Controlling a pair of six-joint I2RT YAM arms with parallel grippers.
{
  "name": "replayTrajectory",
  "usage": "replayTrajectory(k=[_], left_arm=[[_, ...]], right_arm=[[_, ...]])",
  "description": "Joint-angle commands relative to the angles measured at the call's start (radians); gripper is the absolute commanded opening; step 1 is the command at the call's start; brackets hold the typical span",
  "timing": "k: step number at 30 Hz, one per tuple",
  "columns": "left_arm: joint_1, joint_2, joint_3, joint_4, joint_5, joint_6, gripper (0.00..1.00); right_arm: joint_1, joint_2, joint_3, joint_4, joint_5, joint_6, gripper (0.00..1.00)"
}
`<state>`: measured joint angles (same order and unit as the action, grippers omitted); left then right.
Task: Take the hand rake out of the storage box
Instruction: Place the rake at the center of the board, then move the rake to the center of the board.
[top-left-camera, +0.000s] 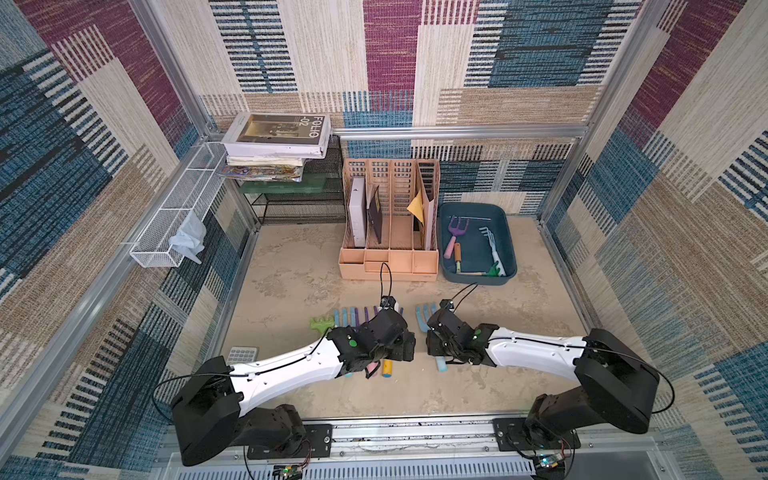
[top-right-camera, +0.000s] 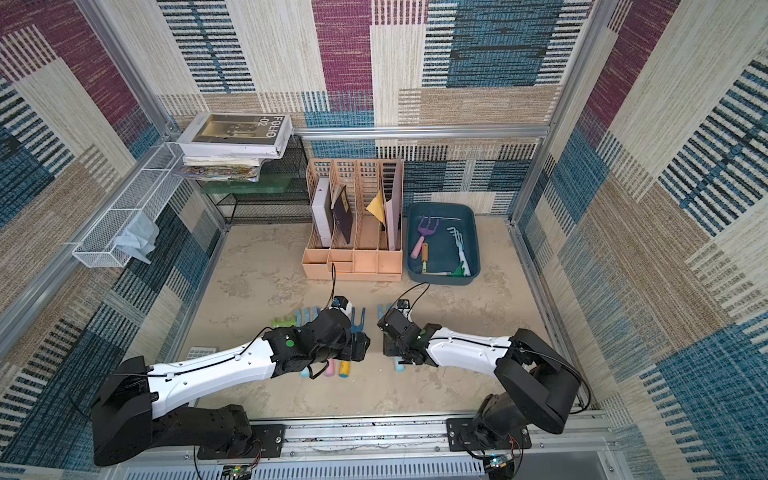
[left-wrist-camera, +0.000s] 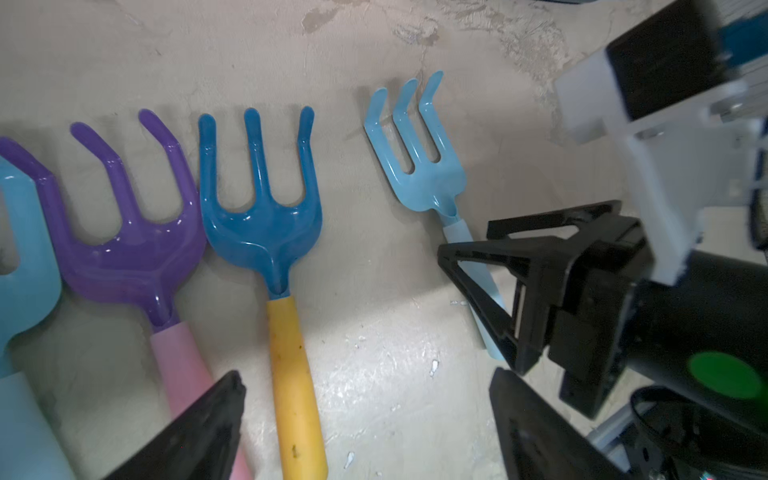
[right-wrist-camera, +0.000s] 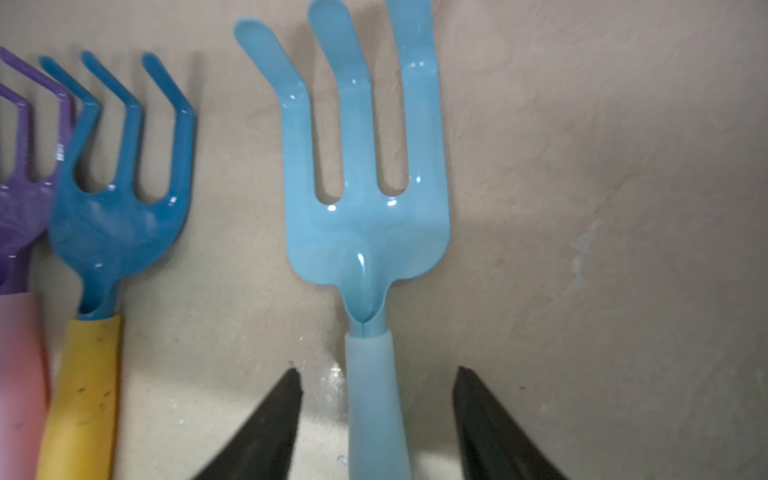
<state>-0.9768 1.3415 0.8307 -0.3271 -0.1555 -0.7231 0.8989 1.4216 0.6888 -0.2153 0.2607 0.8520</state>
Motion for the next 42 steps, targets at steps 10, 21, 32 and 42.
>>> replayTrajectory(k=[10, 21, 32, 42], left_arm=[[-0.145, 0.356, 0.348, -0.172, -0.058, -0.059, 0.81], [-0.155, 0.646, 0.504, -0.223, -0.061, -0.094, 0.65], [-0.134, 0.554, 0.374, -0.203, -0.074, -0.141, 0.34], [-0.133, 0.500, 0.299, -0.190, -0.104, -0.202, 0.28]], right_arm=[[-0.396, -0.558, -0.170, -0.187, 0.076, -0.091, 0.96], [-0.506, -0.671, -0.236, -0.158, -0.041, -0.134, 0.95], [-0.508, -0.667, -0.244, -0.152, -0.047, -0.130, 0.96], [-0.508, -0.686, -0.261, -0.136, -0.065, -0.129, 0.96]])
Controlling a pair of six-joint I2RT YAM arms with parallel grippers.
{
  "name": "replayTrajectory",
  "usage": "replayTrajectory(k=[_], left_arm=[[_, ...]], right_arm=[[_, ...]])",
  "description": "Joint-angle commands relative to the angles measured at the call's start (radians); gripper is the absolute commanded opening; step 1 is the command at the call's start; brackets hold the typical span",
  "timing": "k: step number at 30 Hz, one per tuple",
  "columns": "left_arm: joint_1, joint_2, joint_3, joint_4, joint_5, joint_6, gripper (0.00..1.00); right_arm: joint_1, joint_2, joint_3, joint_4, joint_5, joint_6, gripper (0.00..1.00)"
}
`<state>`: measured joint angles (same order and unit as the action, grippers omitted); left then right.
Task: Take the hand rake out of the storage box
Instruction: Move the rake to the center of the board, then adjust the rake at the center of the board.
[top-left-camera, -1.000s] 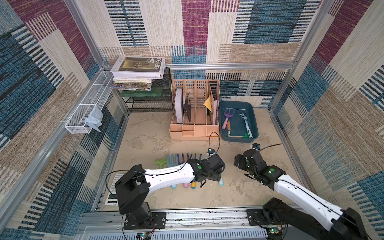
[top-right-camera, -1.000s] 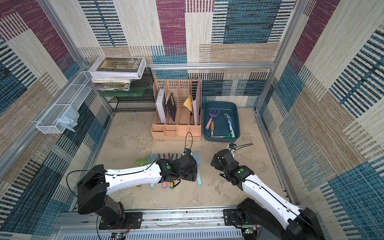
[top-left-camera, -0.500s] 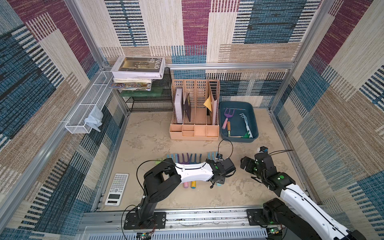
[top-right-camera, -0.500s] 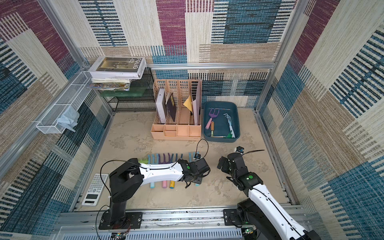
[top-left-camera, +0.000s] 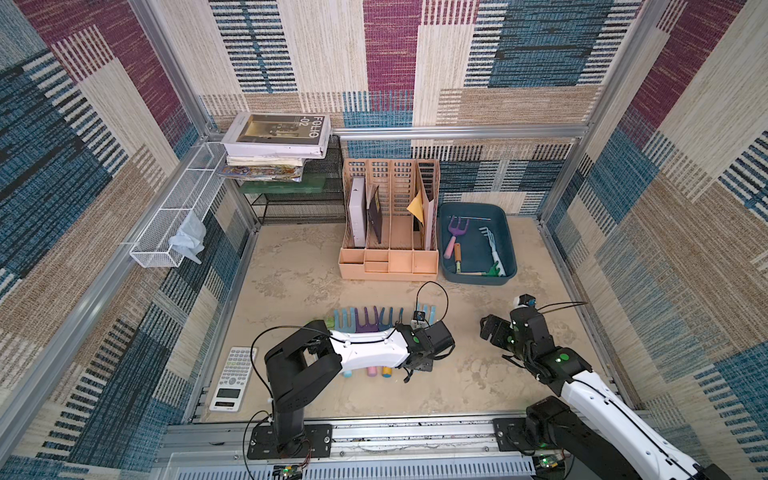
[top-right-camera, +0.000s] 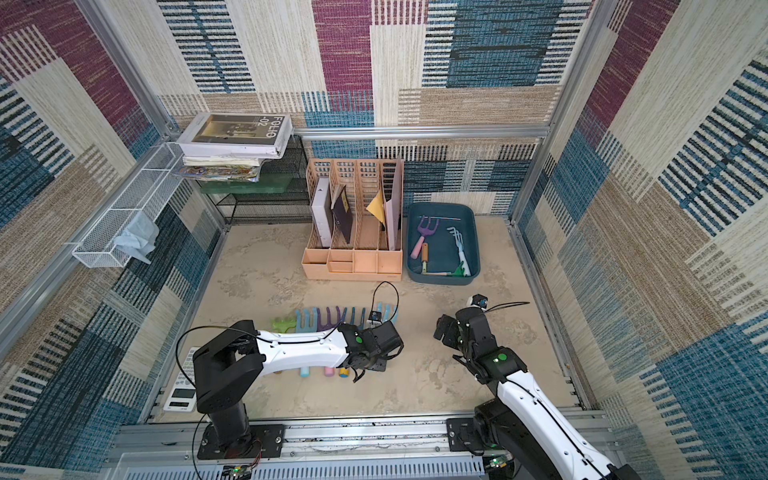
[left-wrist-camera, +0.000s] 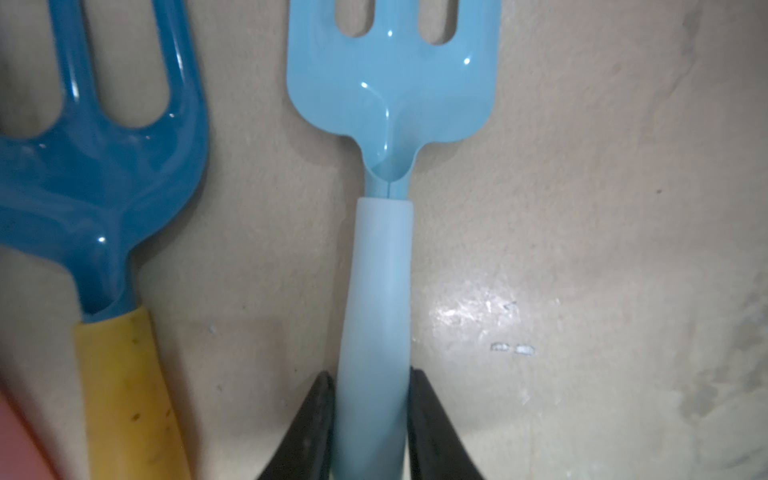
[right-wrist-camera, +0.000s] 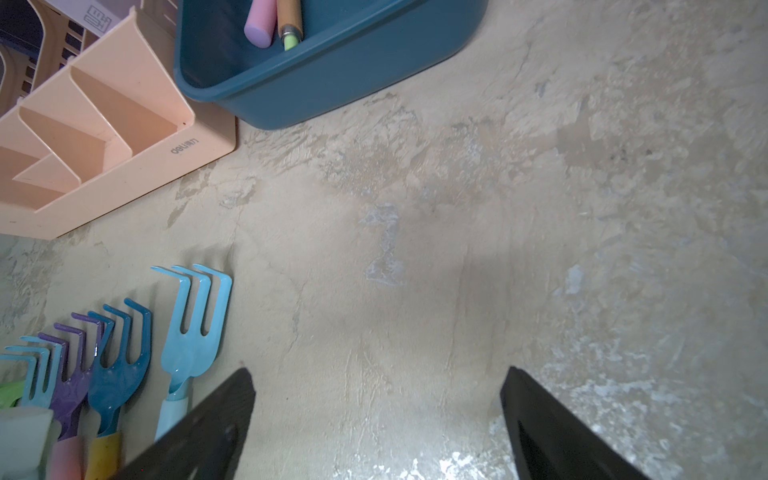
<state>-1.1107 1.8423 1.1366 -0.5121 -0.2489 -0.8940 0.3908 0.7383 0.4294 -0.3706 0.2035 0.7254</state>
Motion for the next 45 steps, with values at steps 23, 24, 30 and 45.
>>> replayTrajectory(k=[23, 24, 30, 45], left_arm=[[-0.006, -0.138, -0.039, -0.016, -0.035, -0.064, 0.66], [-0.006, -0.162, -0.052, -0.025, -0.050, -0.064, 0.66], [0.018, -0.306, -0.172, -0.063, -0.138, -0.084, 0.67], [0.067, -0.222, -0.242, 0.023, -0.048, -0.085, 0.55]], right_arm=[[0.002, -0.063, -0.018, 0.031, -0.043, -0.007, 0.96], [0.002, -0.065, -0.019, 0.031, -0.043, -0.007, 0.95], [0.003, -0.054, -0.031, 0.056, -0.056, -0.013, 0.96], [0.006, -0.053, -0.032, 0.056, -0.049, -0.012, 0.96]])
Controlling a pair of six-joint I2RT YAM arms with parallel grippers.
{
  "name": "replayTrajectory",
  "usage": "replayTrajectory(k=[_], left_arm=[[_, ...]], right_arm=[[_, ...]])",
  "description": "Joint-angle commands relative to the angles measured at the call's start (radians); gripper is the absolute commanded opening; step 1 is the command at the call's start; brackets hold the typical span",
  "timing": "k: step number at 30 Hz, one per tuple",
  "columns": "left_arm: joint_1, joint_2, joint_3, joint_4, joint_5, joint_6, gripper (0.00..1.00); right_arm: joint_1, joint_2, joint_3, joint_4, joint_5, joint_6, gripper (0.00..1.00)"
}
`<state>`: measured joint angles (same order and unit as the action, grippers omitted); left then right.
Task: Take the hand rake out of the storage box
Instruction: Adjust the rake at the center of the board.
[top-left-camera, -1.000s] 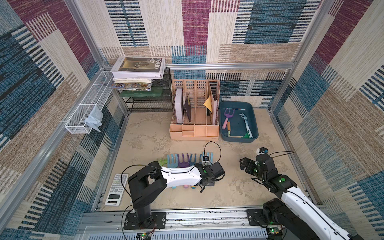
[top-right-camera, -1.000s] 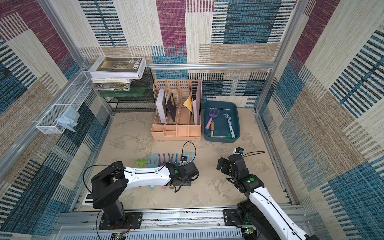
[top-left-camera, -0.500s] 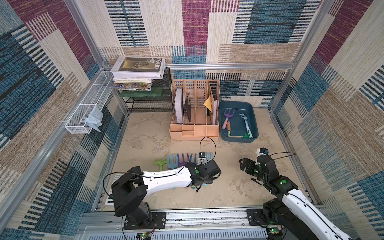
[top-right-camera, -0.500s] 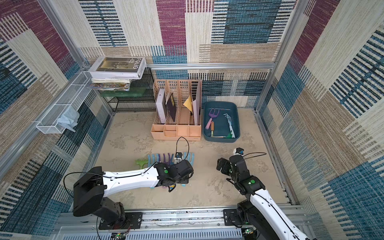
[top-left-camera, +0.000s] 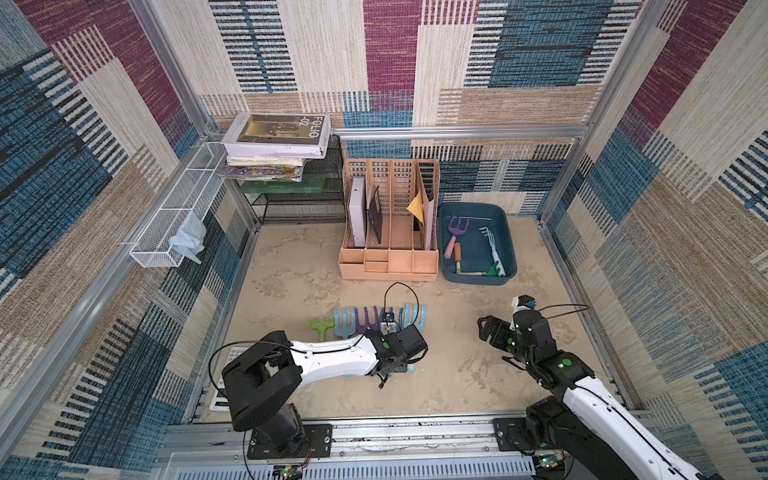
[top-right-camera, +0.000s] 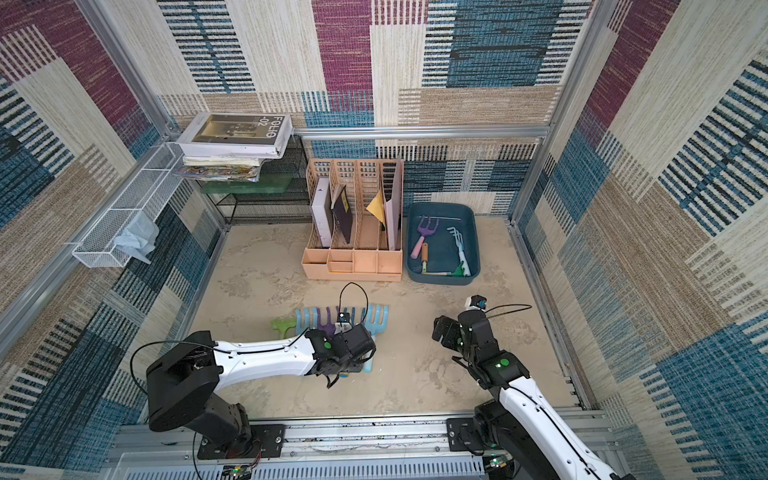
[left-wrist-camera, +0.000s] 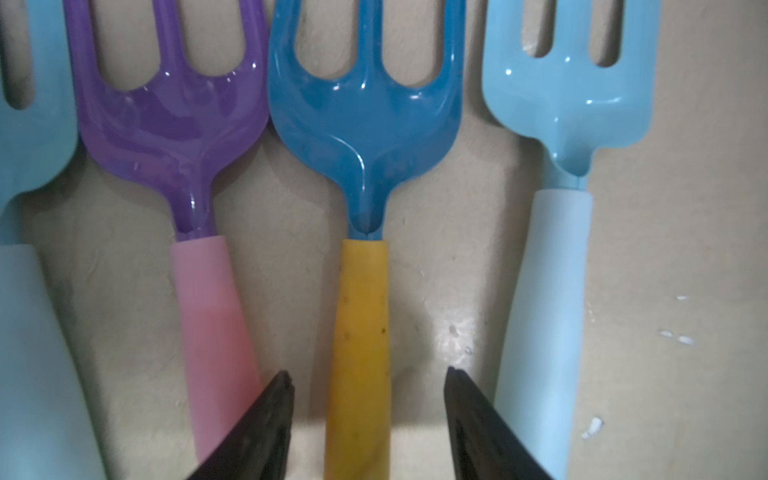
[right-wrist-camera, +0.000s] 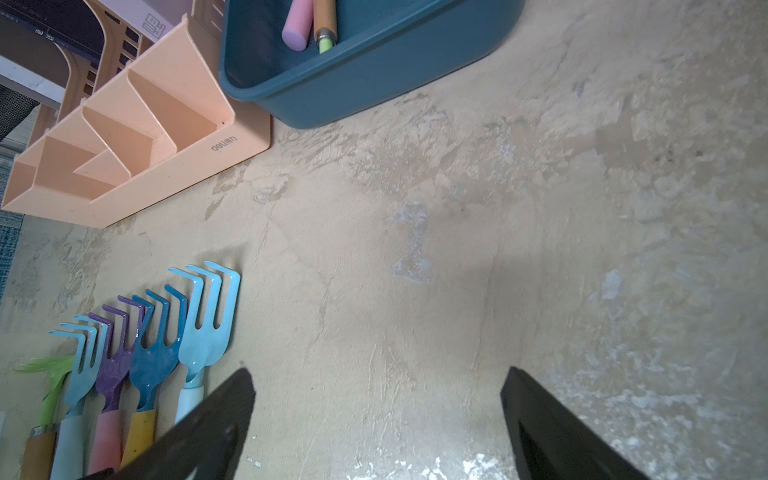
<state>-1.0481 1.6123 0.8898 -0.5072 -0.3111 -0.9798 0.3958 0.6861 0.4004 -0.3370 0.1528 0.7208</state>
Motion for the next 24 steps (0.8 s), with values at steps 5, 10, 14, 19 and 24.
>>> replayTrajectory(k=[5, 10, 14, 19, 24], left_arm=[[0.004, 0.038, 0.017, 0.038, 0.047, 0.004, 0.44], [0.004, 0.053, 0.027, 0.054, 0.067, 0.007, 0.41], [0.005, 0.055, 0.033, 0.046, 0.062, 0.007, 0.42], [0.005, 0.017, 0.048, -0.003, 0.030, 0.013, 0.57], [-0.008, -0.043, 0.101, -0.086, -0.042, 0.049, 0.68]], right_arm=[[0.002, 0.006, -0.004, 0.027, 0.002, -0.009, 0.96], [0.003, 0.006, -0.006, 0.027, 0.002, -0.008, 0.95], [0.003, 0.005, -0.007, 0.030, -0.001, -0.011, 0.96], [0.004, 0.007, -0.011, 0.035, -0.005, -0.012, 0.96], [0.007, 0.012, -0.013, 0.043, -0.009, -0.012, 0.96]])
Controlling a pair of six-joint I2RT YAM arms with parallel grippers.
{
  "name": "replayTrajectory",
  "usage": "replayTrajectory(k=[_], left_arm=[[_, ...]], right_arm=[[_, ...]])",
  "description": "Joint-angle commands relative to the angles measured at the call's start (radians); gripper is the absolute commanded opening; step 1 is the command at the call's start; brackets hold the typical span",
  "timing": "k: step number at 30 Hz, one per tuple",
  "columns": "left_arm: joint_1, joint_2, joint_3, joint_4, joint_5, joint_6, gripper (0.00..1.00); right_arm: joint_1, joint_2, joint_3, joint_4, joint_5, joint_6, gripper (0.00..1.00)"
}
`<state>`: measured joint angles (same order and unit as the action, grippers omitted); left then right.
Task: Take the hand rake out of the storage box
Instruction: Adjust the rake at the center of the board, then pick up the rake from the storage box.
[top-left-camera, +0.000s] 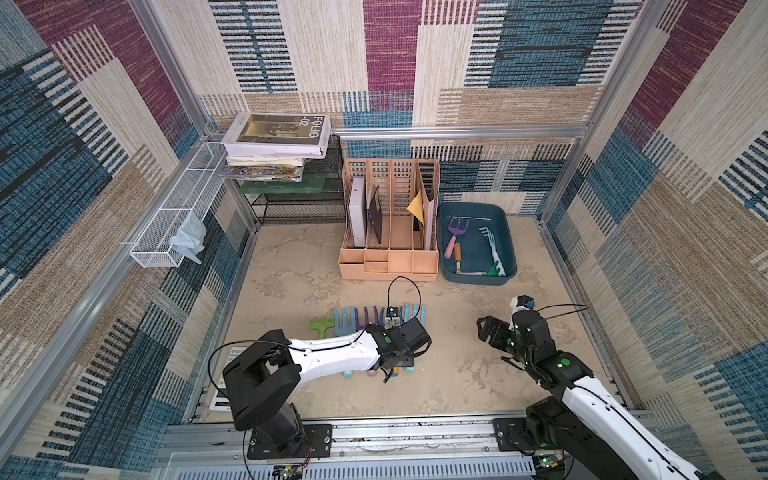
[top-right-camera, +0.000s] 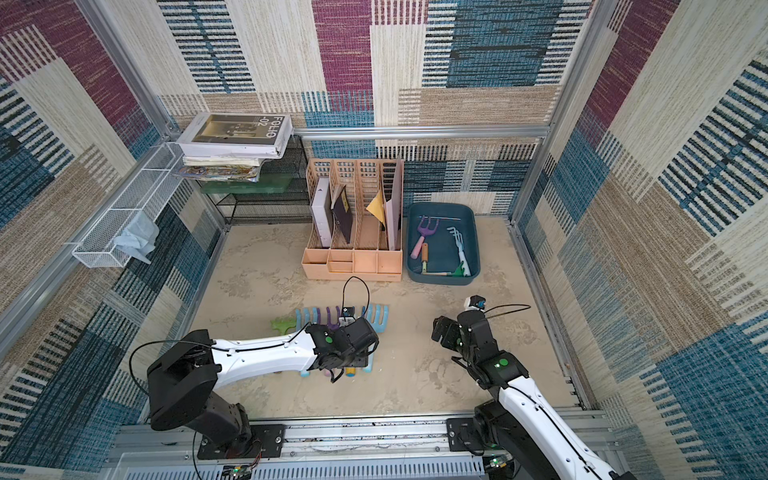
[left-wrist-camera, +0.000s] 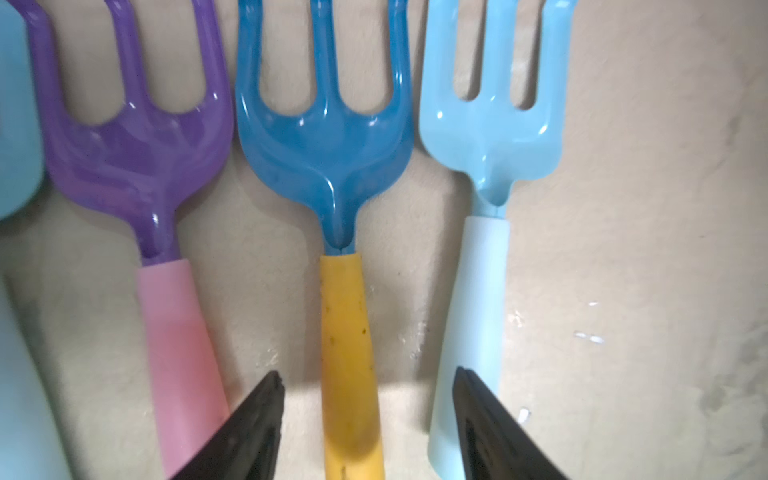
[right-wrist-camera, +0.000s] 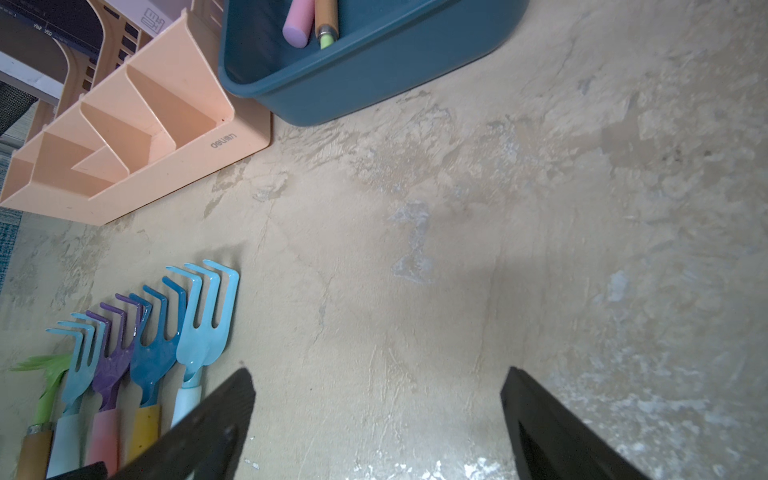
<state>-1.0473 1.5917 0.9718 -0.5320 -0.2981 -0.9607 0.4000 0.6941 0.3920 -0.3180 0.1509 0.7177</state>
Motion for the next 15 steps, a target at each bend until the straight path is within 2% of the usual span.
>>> replayTrajectory(k=[1, 4, 15], left_arm=[[-0.014, -0.025, 0.026, -0.056, -0.058, 0.037, 0.65], [-0.032, 0.010, 0.059, -0.039, -0.039, 0.061, 0.60], [-0.033, 0.171, 0.098, 0.072, 0.105, 0.060, 0.57]], right_arm=[[0.003, 0.004, -0.005, 0.025, -0.006, -0.009, 0.96], [0.003, 0.008, -0.008, 0.030, -0.005, -0.009, 0.96], [0.003, 0.008, -0.009, 0.030, -0.003, -0.011, 0.96]])
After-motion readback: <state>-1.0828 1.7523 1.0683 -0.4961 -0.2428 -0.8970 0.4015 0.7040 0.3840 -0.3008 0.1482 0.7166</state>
